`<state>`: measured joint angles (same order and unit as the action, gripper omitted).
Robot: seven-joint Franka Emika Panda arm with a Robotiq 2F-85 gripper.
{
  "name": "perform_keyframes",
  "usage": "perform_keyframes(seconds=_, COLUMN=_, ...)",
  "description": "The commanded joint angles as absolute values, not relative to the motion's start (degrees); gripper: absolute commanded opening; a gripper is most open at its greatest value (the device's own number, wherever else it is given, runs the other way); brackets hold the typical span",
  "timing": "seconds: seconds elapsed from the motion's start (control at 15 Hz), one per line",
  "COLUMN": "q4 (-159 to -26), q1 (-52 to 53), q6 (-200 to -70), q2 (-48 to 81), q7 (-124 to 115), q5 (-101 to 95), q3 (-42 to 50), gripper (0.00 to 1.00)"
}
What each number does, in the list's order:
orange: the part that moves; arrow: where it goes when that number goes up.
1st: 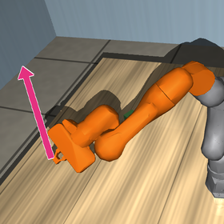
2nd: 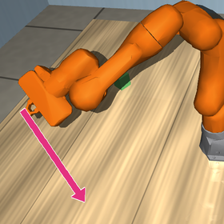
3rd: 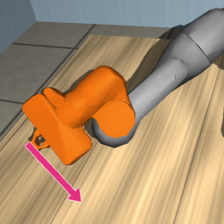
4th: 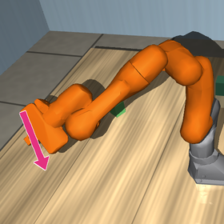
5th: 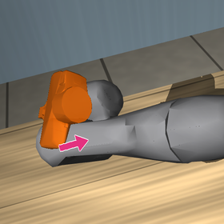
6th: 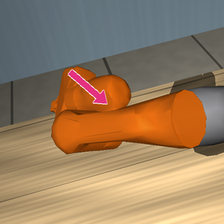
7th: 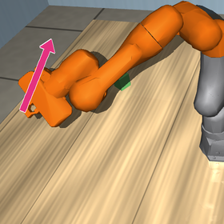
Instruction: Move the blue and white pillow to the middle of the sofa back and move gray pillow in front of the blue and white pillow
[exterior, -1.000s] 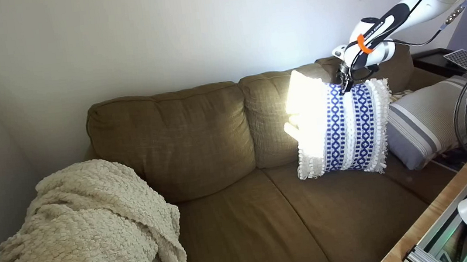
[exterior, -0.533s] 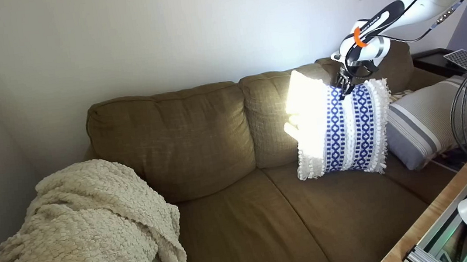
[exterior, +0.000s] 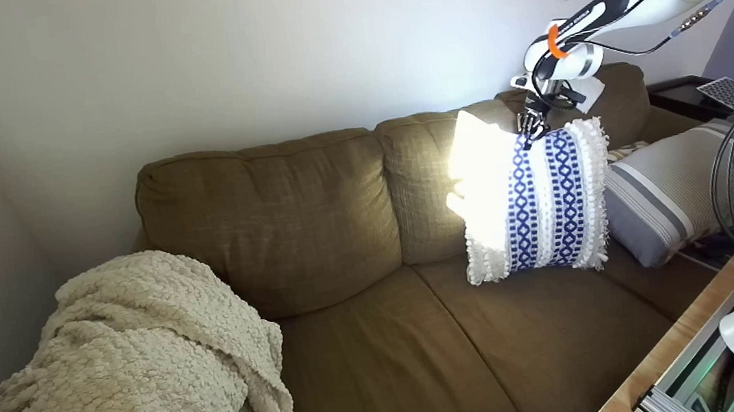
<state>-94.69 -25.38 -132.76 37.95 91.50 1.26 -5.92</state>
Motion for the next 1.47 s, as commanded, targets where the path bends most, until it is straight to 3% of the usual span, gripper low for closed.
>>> perform_keyframes(seconds=0.0, q4=-94.8, q1=-23.1, q6=-127.4, q2=35.5, q7=96.8, q5=3.7, q3=-6.6, gripper=0.04)
perform_keyframes(seconds=1.4, q4=-94.1, q1=-16.7, q6=-124.1, q2=31.5, q7=102.4, q5=12.1, q3=-6.0, gripper=0.04)
